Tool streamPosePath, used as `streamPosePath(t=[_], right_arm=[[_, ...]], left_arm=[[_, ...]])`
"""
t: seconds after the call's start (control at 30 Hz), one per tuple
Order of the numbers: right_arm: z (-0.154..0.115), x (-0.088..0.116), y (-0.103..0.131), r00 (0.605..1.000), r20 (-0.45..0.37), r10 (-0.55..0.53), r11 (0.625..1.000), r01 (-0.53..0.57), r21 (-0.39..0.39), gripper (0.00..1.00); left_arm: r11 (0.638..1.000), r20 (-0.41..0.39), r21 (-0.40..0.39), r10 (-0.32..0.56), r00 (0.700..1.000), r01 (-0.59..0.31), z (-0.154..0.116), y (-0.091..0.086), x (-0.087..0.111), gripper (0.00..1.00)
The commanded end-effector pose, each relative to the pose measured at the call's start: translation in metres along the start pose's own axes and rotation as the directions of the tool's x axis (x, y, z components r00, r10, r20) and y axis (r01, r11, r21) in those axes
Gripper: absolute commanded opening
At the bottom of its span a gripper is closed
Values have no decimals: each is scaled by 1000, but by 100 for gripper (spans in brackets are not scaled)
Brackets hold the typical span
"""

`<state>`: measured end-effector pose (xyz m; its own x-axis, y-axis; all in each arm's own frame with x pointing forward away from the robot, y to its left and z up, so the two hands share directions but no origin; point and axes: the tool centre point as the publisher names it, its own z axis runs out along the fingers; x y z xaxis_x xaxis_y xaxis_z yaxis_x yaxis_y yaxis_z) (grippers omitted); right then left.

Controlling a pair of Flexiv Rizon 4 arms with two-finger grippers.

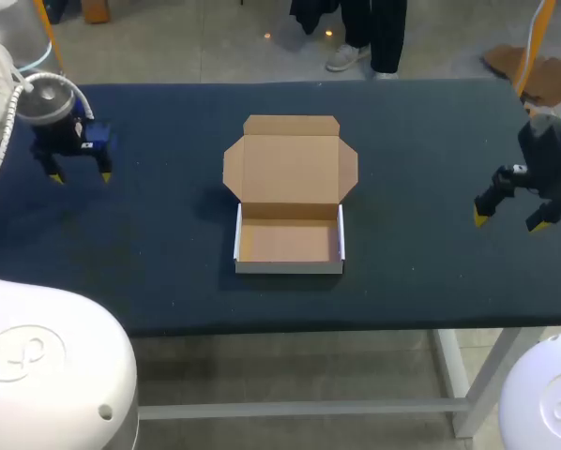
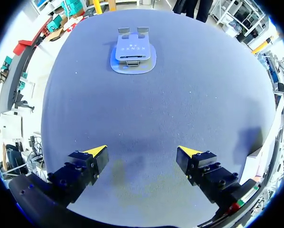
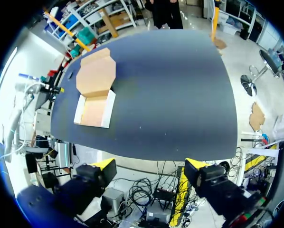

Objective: Assemble the packaging by folding the flat box into shape, placing the metal phone stand inside, and closing the box properly

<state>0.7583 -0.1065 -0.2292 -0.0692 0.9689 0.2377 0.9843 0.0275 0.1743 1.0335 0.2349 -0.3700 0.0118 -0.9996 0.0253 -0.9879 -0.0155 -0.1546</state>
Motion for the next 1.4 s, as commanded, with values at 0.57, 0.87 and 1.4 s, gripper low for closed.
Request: streamPosePath(t=[0.57,0.87,1.4], right_arm=[[-3,0,0,1000,1,0,1000,0,6,100],[-3,0,0,1000,1,0,1000,0,6,100],[-3,0,0,1000,1,0,1000,0,6,100]], left_arm=[[999,40,-2,33,999,-33,18,-38,-8,100],[999,45,5,34,998,-34,20,-49,-13,100],[998,67,2,70,995,-70,29,-71,-18,100]])
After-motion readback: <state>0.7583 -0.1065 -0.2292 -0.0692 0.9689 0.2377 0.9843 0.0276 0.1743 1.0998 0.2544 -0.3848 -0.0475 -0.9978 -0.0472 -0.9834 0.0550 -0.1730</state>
